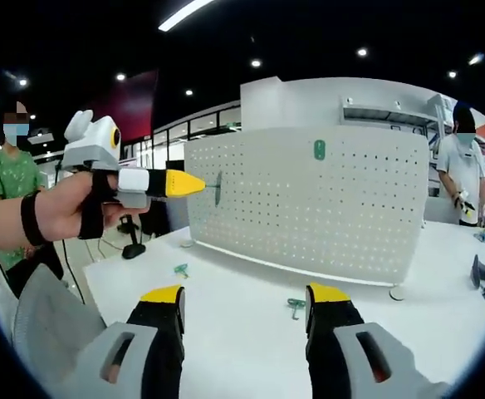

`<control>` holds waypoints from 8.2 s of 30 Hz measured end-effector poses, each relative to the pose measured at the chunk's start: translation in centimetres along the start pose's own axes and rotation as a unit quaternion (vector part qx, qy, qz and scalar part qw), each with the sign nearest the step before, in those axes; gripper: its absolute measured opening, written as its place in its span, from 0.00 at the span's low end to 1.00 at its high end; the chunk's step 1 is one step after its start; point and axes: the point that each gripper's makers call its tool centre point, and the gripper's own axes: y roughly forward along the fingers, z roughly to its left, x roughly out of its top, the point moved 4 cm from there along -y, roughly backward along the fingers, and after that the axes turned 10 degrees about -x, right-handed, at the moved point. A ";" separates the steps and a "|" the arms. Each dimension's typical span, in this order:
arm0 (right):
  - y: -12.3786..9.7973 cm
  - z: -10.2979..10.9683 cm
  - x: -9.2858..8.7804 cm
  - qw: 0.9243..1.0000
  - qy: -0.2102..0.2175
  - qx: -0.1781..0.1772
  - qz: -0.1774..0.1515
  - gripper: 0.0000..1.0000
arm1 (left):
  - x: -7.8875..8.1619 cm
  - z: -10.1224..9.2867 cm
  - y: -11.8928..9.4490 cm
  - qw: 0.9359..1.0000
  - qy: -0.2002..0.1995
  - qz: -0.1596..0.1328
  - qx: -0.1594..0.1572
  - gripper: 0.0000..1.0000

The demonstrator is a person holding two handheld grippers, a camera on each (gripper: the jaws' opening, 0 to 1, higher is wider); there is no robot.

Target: Insert the hook assembly into the mounting plate slot until the hook locks in place.

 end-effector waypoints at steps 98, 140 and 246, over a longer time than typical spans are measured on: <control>-1.7 -4.3 -2.9 0.999 0.022 -0.015 0.031 0.57 | 5.6 4.2 10.1 0.985 0.115 0.007 0.132 0.02; -1.8 -5.8 -3.8 0.998 0.022 -0.021 0.047 0.56 | 8.5 6.5 14.7 0.978 0.140 -0.001 0.157 0.02; -1.8 -6.9 -4.4 0.997 0.041 -0.025 0.059 0.53 | 10.8 9.1 19.7 0.975 0.103 0.016 0.196 0.08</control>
